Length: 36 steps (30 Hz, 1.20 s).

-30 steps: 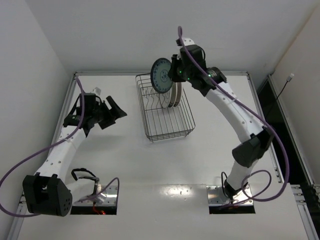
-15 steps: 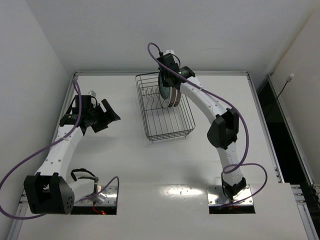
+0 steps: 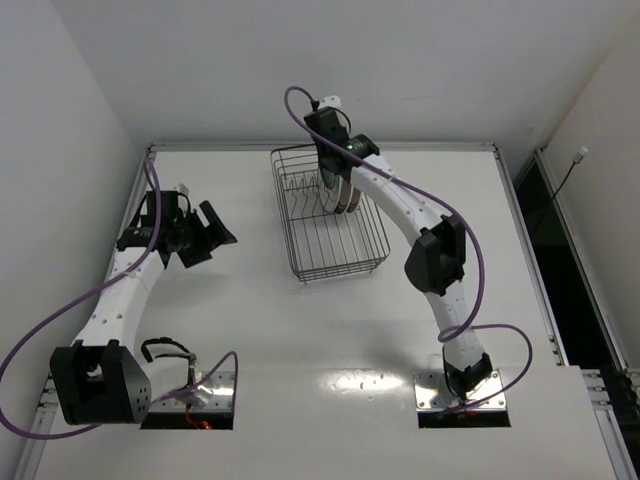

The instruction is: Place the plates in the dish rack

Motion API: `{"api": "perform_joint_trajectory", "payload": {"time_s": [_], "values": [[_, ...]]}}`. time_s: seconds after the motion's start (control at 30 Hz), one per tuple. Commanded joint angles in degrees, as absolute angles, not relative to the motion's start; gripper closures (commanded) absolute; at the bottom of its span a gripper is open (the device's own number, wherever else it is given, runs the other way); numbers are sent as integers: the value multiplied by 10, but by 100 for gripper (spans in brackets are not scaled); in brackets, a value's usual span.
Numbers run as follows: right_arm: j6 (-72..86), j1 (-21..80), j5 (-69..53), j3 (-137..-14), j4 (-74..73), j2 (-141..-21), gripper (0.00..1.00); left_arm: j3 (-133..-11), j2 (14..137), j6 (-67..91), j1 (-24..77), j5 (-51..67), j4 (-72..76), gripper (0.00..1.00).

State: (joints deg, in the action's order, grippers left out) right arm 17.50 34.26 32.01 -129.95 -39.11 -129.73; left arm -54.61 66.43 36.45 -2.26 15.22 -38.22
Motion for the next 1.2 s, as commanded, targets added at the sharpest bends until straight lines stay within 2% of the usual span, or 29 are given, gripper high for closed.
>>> {"api": "perform_joint_trajectory", "payload": {"time_s": [0.0, 0.27, 0.6, 1.17], "values": [[178, 361, 309, -1309, -376, -1343, 100, -568, 663, 352, -35, 158, -388, 27], [164, 397, 380, -1257, -346, -1315, 100, -563, 652, 341, -46, 163, -394, 27], [134, 439, 454, -1269, -336, -1326, 100, -563, 652, 336, -51, 169, -394, 27], [134, 423, 490, -1256, -325, -1302, 100, -552, 652, 330, -62, 179, -399, 27]]}}
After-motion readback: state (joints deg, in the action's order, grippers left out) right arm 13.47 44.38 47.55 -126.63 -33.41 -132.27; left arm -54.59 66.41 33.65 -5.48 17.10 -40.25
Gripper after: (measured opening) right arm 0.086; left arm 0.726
